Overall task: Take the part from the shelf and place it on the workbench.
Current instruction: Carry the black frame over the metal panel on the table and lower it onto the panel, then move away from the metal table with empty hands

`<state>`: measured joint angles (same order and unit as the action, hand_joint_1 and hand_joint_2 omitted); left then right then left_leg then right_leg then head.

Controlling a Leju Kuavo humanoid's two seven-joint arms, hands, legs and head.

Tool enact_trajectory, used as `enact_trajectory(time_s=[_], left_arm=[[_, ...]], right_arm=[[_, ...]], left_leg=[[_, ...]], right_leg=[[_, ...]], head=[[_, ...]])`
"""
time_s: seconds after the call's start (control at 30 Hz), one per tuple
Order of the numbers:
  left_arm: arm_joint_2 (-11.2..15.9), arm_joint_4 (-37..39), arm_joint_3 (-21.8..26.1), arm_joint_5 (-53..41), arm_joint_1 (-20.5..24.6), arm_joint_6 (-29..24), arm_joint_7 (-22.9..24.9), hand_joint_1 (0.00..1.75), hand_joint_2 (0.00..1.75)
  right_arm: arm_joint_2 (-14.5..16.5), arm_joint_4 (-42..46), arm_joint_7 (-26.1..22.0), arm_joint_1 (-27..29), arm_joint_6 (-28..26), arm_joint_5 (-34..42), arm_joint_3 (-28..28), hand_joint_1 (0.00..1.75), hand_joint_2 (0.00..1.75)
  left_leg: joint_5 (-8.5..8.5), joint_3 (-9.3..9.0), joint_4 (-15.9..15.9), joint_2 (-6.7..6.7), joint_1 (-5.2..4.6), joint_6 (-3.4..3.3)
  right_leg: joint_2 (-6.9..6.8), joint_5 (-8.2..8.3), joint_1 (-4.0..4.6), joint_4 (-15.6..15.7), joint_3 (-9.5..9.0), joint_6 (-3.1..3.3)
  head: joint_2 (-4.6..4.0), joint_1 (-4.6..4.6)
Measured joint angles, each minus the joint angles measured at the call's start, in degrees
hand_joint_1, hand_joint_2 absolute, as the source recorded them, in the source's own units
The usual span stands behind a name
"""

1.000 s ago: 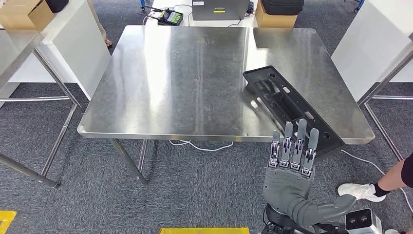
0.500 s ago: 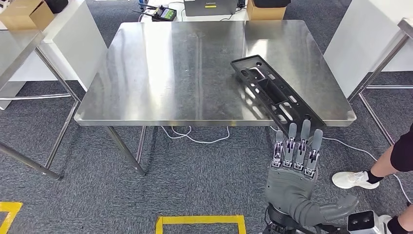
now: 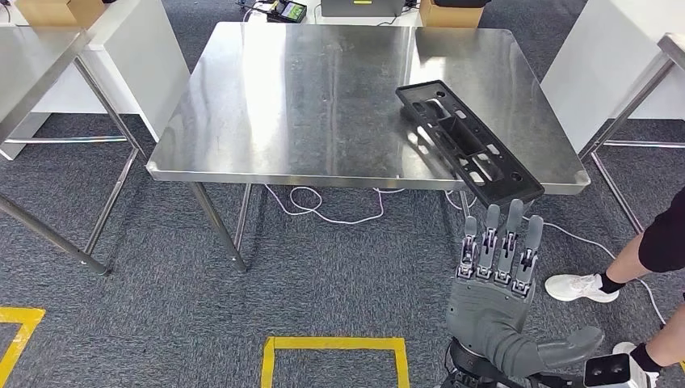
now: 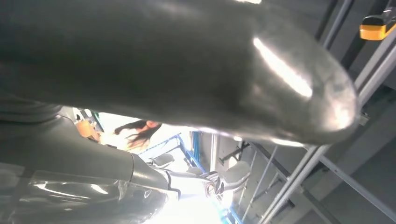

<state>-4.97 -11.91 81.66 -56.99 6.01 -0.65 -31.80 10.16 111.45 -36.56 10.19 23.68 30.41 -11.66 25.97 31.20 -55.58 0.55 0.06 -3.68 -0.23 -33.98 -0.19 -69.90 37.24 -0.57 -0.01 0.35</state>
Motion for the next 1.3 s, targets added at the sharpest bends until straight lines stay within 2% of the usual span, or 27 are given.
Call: enact_trajectory(time_s=[0.03,0.07,0.1,0.13,0.17,0.2,0.27,0.33,0.37,0.4,0.47,0.5,0.53,0.6,0.67,0.73,0.77,0.83,0.87,0.93,1.0,1.03,1.07,1.1,1.17,1.23,1.3], left_arm=[[-0.01,0.00,0.00,0.05,0.00,-0.04,-0.06,0.00,0.00],[-0.01,0.00,0.00,0.11,0.00,-0.08,-0.09,0.00,0.00],[-0.04,0.00,0.00,0.20,0.00,-0.09,-0.12,0.00,0.00],[-0.07,0.00,0.00,0.28,0.00,-0.10,-0.14,0.00,0.00],[-0.10,0.00,0.00,0.37,0.00,-0.10,-0.15,0.00,0.00],[-0.14,0.00,0.01,0.42,-0.01,-0.09,-0.19,0.00,0.00],[-0.17,0.00,0.01,0.52,-0.02,-0.09,-0.29,0.00,0.00],[-0.22,0.00,0.02,0.62,-0.10,-0.09,-0.36,0.00,0.00],[-0.25,0.00,0.02,0.68,-0.16,-0.09,-0.37,0.00,0.00],[-0.28,0.00,0.02,0.72,-0.22,-0.09,-0.37,0.00,0.00],[-0.30,0.00,0.02,0.76,-0.27,0.01,-0.37,0.00,0.00],[-0.31,0.00,0.02,0.73,-0.27,0.11,-0.37,0.00,0.00],[-0.32,0.00,0.01,0.64,-0.26,0.27,-0.35,0.00,0.00],[-0.34,0.00,0.00,0.28,-0.25,0.61,-0.27,0.00,0.00],[-0.37,0.01,-0.03,-0.14,-0.17,0.96,-0.15,0.00,0.00],[-0.39,0.01,-0.11,-0.50,-0.04,1.22,-0.09,0.00,0.00],[-0.42,0.02,-0.16,-0.64,0.00,1.28,-0.10,0.00,0.00],[-0.48,0.02,-0.22,-0.75,-0.04,1.21,-0.12,0.00,0.00],[-0.54,0.02,-0.23,-0.76,0.00,1.16,-0.13,0.00,0.00],[-0.64,0.01,-0.28,-0.78,0.12,1.12,-0.19,0.00,0.00],[-0.67,0.00,-0.31,-0.85,0.18,1.12,-0.26,0.00,0.00],[-0.67,0.00,-0.31,-0.92,0.17,1.12,-0.28,0.00,0.00],[-0.67,0.00,-0.32,-1.00,0.17,1.11,-0.28,0.00,0.00],[-0.68,0.00,-0.32,-1.08,0.18,1.11,-0.28,0.00,0.00],[-0.76,0.01,-0.34,-1.18,0.20,1.11,-0.29,0.00,0.00],[-0.89,0.01,-0.37,-1.20,0.23,1.10,-0.31,0.00,0.00],[-0.96,0.01,-0.39,-1.25,0.24,1.00,-0.32,0.00,0.00]], right_arm=[[-0.01,-0.11,0.12,-0.02,0.07,0.05,0.12,0.00,0.00],[-0.01,-0.24,0.24,-0.03,0.12,0.11,0.22,0.00,0.00],[-0.01,-0.36,0.36,-0.05,0.17,0.16,0.31,0.00,0.00],[0.00,-0.46,0.43,-0.09,0.22,0.20,0.37,0.00,0.00],[0.01,-0.54,0.48,-0.17,0.27,0.24,0.40,0.00,0.00],[0.03,-0.57,0.52,-0.27,0.32,0.26,0.43,0.00,0.00],[0.09,-0.66,0.59,-0.46,0.47,0.36,0.51,0.00,0.00],[0.17,-0.84,0.66,-0.54,0.64,0.54,0.62,0.00,0.00],[0.23,-0.97,0.73,-0.62,0.70,0.67,0.68,0.00,0.00],[0.28,-1.11,0.81,-0.74,0.73,0.82,0.74,0.00,0.00],[0.34,-1.37,1.00,-1.08,0.72,1.15,0.88,0.00,0.00],[0.35,-1.48,1.07,-1.25,0.70,1.28,0.96,0.00,0.00],[0.36,-1.58,1.17,-1.40,0.64,1.40,1.08,0.00,0.00],[0.48,-1.69,1.33,-1.61,0.39,1.56,1.33,0.00,0.00],[0.70,-1.64,1.39,-1.69,0.07,1.61,1.61,0.00,0.00],[0.90,-1.36,1.38,-1.78,-0.06,1.62,1.96,0.00,0.00],[0.97,-1.21,1.38,-1.81,-0.07,1.62,2.12,0.00,0.00],[1.10,-1.04,1.37,-1.76,-0.07,1.62,2.51,0.00,0.00],[1.12,-1.02,1.36,-1.69,-0.07,1.64,2.74,0.00,0.00],[1.10,-0.95,1.34,-1.60,-0.06,1.67,3.25,0.00,0.00],[1.07,-0.92,1.32,-1.48,-0.01,1.70,3.76,0.00,0.00],[1.04,-0.92,1.31,-1.41,0.02,1.74,4.04,0.00,0.00],[1.00,-0.92,1.30,-1.36,0.05,1.78,4.32,0.00,0.00],[0.95,-0.92,1.29,-1.34,0.08,1.85,4.55,0.00,0.00],[0.87,-0.91,1.26,-1.37,0.12,1.93,4.78,0.00,0.00],[0.86,-0.85,1.23,-1.44,0.15,1.98,4.85,0.00,0.00],[0.88,-0.76,1.16,-1.45,0.20,2.05,5.04,0.00,0.00]], left_leg=[[-0.70,0.91,-0.03,0.09,-0.03,0.03],[-1.40,1.85,-0.08,0.17,-0.04,0.13],[-2.07,2.64,-0.16,0.22,-0.02,0.28],[-2.70,3.38,-0.34,0.22,-0.01,0.49],[-3.25,4.09,-0.63,0.20,-0.06,0.77],[-3.77,4.63,-0.95,0.19,-0.13,1.08],[-4.80,5.39,-1.35,0.18,-0.23,1.64],[-5.34,5.77,-1.54,0.07,0.00,2.17],[-4.36,6.13,-2.19,-0.06,0.21,2.49],[-2.33,6.65,-3.69,-0.19,0.40,2.82],[3.75,8.15,-9.75,-0.39,0.70,3.47],[6.02,8.79,-13.40,-0.43,0.82,3.74],[6.94,9.04,-16.37,-0.45,0.96,3.95],[4.93,7.35,-17.57,-0.44,1.37,4.23],[2.42,2.53,-12.19,-0.52,1.88,4.51],[2.71,-1.67,-5.87,-0.92,1.87,4.46],[3.22,-2.45,-4.25,-1.11,1.64,4.28],[3.10,-2.28,-3.04,-1.10,1.28,3.65],[2.86,-2.06,-2.51,-1.00,1.16,3.19],[2.19,-1.26,-1.54,-0.73,0.99,1.95],[1.19,0.13,-1.58,-0.50,0.44,0.85],[0.66,0.81,-1.59,-0.39,0.19,0.55],[0.11,1.46,-1.59,-0.29,-0.03,0.41],[-0.42,2.09,-1.60,-0.24,-0.23,0.36],[-1.49,3.23,-1.61,-0.20,-0.52,0.39],[-2.57,4.05,-1.65,-0.17,-0.78,0.74],[-3.66,4.51,-1.61,-0.08,-0.84,1.26]], right_leg=[[0.01,-0.51,-0.11,-2.55,0.12,-0.42],[0.01,0.12,-0.22,-3.48,-0.57,-1.13],[0.00,1.55,-0.37,-2.36,-2.18,-1.92],[0.00,2.96,-0.53,0.60,-4.65,-2.52],[0.00,3.55,-0.57,5.05,-7.92,-2.73],[0.03,3.33,-0.47,9.64,-10.88,-2.51],[0.11,2.14,-0.12,15.15,-13.87,-1.73],[0.05,2.43,-0.34,15.49,-13.19,-0.91],[-0.05,2.87,-0.54,15.43,-12.82,-0.32],[-0.19,3.38,-0.78,15.46,-12.40,0.35],[-0.47,4.48,-0.74,15.44,-11.32,1.23],[-0.58,5.03,-0.64,15.39,-10.71,1.38],[-0.65,5.58,-0.56,15.27,-10.08,1.31],[-0.71,6.49,-0.52,14.68,-8.61,0.97],[-0.69,7.04,-0.52,13.73,-6.96,0.42],[-0.75,7.57,-0.39,12.93,-5.72,-0.39],[-0.80,7.94,-0.34,12.75,-5.29,-0.94],[-0.74,8.57,-0.40,12.53,-4.54,-2.00],[-0.61,8.14,-0.42,12.01,-3.89,-2.15],[-0.32,4.91,-0.38,8.19,-1.76,-1.59],[-0.18,0.53,-0.44,0.93,0.49,-0.77],[-0.16,-0.61,-0.44,-2.21,1.01,-0.74],[-0.14,-0.69,-0.40,-3.78,0.80,-0.98],[-0.13,0.19,-0.33,-3.34,-0.34,-1.38],[-0.11,2.62,-0.07,3.20,-5.45,-1.78],[-0.08,3.11,0.48,11.69,-11.05,-1.27],[-0.01,2.80,0.95,15.29,-12.56,-0.63]], head=[[-0.01,0.04],[-0.01,0.08],[-0.01,0.12],[-0.01,0.13],[-0.01,0.16],[-0.01,0.14],[-0.01,0.08],[-0.01,-0.02],[-0.01,-0.03],[-0.01,-0.13],[-0.01,-0.31],[-0.01,-0.38],[-0.01,-0.39],[-0.01,-0.40],[-0.01,-0.44],[-0.01,-0.38],[-0.01,-0.35],[-0.01,-0.22],[-0.01,-0.26],[-0.01,0.04],[-0.01,0.36],[-0.01,0.38],[-0.01,0.41],[-0.01,0.44],[-0.01,0.43],[-0.01,0.38],[-0.01,0.34]])
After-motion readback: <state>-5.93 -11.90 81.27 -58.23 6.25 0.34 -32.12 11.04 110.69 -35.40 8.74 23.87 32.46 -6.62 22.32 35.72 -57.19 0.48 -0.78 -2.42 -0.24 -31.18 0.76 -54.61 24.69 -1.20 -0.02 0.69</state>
